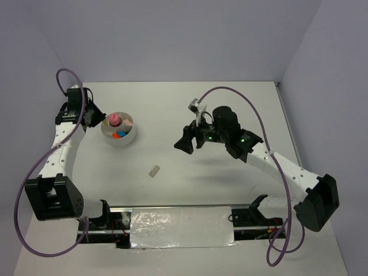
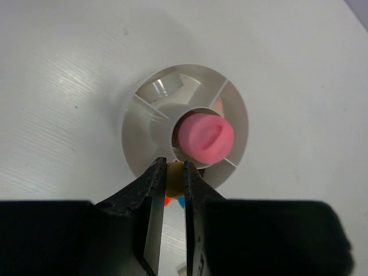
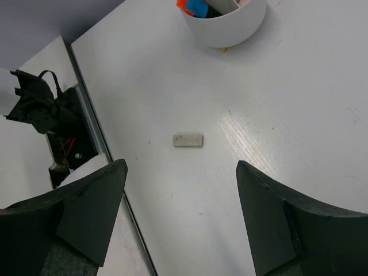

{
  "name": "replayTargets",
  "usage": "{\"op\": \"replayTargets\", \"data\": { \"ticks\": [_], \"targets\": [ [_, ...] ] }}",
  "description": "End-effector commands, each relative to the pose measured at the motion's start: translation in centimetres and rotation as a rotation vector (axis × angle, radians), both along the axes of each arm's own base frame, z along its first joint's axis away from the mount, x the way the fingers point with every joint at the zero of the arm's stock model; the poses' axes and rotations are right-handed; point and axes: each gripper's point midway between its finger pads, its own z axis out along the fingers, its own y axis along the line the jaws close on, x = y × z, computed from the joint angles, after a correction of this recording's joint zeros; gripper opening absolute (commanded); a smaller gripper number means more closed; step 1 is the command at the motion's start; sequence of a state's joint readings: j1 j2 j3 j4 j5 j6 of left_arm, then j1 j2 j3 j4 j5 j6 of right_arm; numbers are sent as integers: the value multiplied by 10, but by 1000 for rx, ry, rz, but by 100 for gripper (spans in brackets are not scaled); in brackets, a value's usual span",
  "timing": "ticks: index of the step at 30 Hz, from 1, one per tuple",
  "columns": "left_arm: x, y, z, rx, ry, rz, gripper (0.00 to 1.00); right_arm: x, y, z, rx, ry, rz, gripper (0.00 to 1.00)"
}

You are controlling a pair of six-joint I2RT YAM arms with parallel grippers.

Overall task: Sort the stationery into containers
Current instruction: Place the stationery in the storage box.

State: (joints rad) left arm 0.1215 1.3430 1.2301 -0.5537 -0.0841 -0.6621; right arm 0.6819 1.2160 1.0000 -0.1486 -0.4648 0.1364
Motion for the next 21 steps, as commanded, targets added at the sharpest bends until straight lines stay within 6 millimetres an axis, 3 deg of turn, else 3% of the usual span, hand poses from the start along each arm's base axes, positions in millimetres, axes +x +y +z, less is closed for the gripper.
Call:
{"op": "replayTargets", "data": {
  "ticks": [1,8,9,14,15,19,21],
  "targets": [
    [8,19,-15,10,7,67,0,-4,-5,15,25,-56,5,84],
    [6,23,-52,-2,72,90,2,-7,-7,12,23,-51,9,84],
    [8,21,-54,-9,59,81,11,-7,-7,11,23,-48,10,85],
    [5,18,-69,-29,83,77,29,-7,-3,6,24,-12,18,85],
    [3,17,-72,-32,91,80,40,-7,-1,6,28,-6,19,85],
    [1,18,-65,-27,81,83,56,1,5,-9,-8,41,-38,86],
    [1,18,-58,-24,59,80,59,2,15,-24,-40,100,-60,93]
  ]
}}
